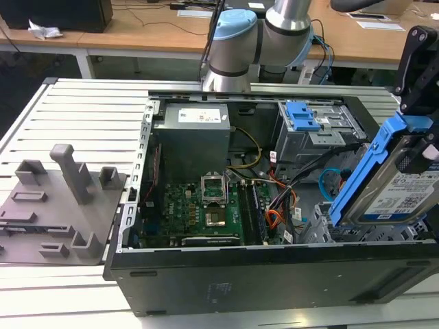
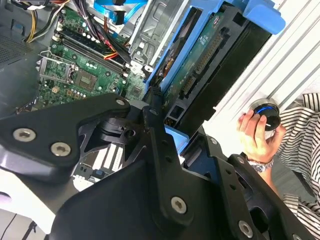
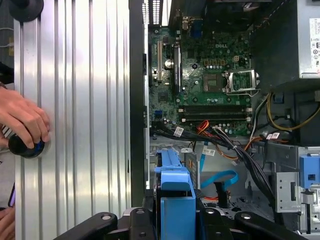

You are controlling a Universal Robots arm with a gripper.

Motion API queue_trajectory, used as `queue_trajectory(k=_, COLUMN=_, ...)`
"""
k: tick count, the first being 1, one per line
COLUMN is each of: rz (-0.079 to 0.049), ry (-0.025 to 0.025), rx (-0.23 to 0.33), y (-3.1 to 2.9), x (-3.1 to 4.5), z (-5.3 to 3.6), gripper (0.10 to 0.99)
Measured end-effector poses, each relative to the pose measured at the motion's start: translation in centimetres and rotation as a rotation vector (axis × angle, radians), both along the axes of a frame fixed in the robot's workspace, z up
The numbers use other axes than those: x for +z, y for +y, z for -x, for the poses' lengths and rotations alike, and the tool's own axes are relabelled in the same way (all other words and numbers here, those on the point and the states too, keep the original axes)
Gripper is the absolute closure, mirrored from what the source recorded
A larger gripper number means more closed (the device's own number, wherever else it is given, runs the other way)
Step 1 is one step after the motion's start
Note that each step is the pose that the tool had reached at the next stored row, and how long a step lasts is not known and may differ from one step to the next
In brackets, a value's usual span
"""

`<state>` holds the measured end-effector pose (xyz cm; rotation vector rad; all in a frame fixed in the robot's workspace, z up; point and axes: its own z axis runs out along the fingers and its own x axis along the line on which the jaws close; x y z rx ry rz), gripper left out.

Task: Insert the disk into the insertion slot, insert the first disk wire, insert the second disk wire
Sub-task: 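Insert the disk into the insertion slot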

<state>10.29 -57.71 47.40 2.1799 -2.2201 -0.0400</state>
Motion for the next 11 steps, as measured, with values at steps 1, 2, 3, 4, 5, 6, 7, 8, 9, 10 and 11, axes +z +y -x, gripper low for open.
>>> queue_trajectory(k=1, rz=0.000, ry=0.0000, rx=0.000, y=0.01, x=-0.03, z=-0.01, gripper=0.722)
queue_trajectory(k=2, rz=0.000, ry=0.0000, rx=0.000, y=0.06, x=-0.04, z=-0.02, gripper=0.722)
queue_trajectory(k=3, rz=0.000, ry=0.0000, rx=0.000, y=0.24, x=-0.05, z=-0.03, gripper=0.722)
queue_trajectory(k=4, rz=0.000, ry=0.0000, rx=0.000, y=0.44, x=-0.04, z=-0.03, gripper=0.722)
queue_trajectory(k=5, rz=0.000, ry=0.0000, rx=0.000, y=0.65, x=-0.04, z=-0.04, gripper=0.722)
queue_trajectory(k=6, rz=0.000, ry=0.0000, rx=0.000, y=0.89, x=-0.04, z=-0.04, gripper=0.722)
queue_trajectory(k=7, rz=0.000, ry=0.0000, rx=0.000, y=1.14, x=-0.04, z=-0.03, gripper=0.722)
queue_trajectory(k=8, rz=0.000, ry=0.0000, rx=0.000, y=1.58, x=-0.04, z=-0.03, gripper=0.722)
queue_trajectory(k=9, rz=0.000, ry=0.0000, rx=0.000, y=1.91, x=-0.03, z=-0.03, gripper=0.722)
queue_trajectory(k=10, rz=0.000, ry=0.0000, rx=0.000, y=2.29, x=-0.04, z=-0.03, gripper=0.722)
queue_trajectory(k=11, rz=0.000, ry=0.0000, rx=0.000, y=2.56, x=-0.05, z=-0.03, gripper=0.722)
